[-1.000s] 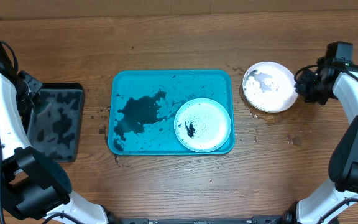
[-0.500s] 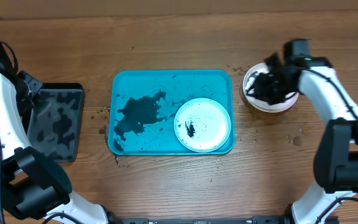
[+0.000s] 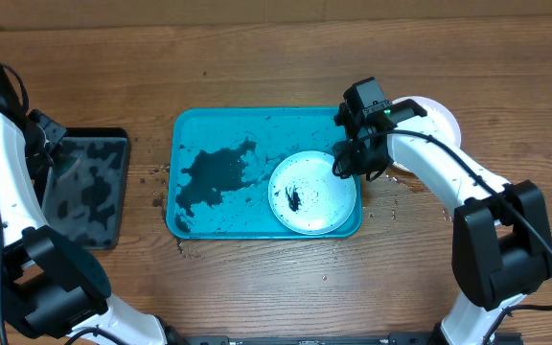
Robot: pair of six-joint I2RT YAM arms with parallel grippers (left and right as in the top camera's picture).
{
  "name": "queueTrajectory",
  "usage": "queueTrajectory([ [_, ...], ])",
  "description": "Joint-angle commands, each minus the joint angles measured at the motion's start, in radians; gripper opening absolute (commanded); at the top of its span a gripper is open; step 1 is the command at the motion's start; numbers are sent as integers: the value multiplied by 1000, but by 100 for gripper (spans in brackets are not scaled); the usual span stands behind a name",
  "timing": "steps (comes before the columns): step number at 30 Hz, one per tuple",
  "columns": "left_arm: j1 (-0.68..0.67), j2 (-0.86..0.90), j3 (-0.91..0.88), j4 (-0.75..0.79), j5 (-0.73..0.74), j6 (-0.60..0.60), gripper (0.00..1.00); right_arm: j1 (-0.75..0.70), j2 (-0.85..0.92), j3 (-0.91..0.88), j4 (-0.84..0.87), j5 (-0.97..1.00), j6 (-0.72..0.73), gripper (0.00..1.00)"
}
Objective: Clean dirty plates on tray and stack at the side
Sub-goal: 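Release the white plate and lift the right gripper away, then grip the last white plate rim and drag it toward tray center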
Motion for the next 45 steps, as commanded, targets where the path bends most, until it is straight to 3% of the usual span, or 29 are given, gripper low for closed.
queueTrajectory([
  [1, -7, -7, -2, 7, 18, 1, 4, -3, -25, -25, 21, 39, 85, 51],
  [10, -7, -7, -2, 2, 31, 2, 4, -2, -25, -49, 13, 2, 165, 39],
  [23, -8, -7, -2, 3, 31, 2, 4, -2, -25, -114, 19, -85, 226, 35],
  [29, -7, -7, -2, 1, 31, 2, 4, -2, -25, -114, -3, -85, 227, 23],
  [39, -9, -7, -2, 6, 31, 2, 4, -5, -25, -69, -18, 19, 279, 24],
  [45, -10, -7, -2, 3, 31, 6, 4, -1, -25, -37, -106, -109, 278, 30],
])
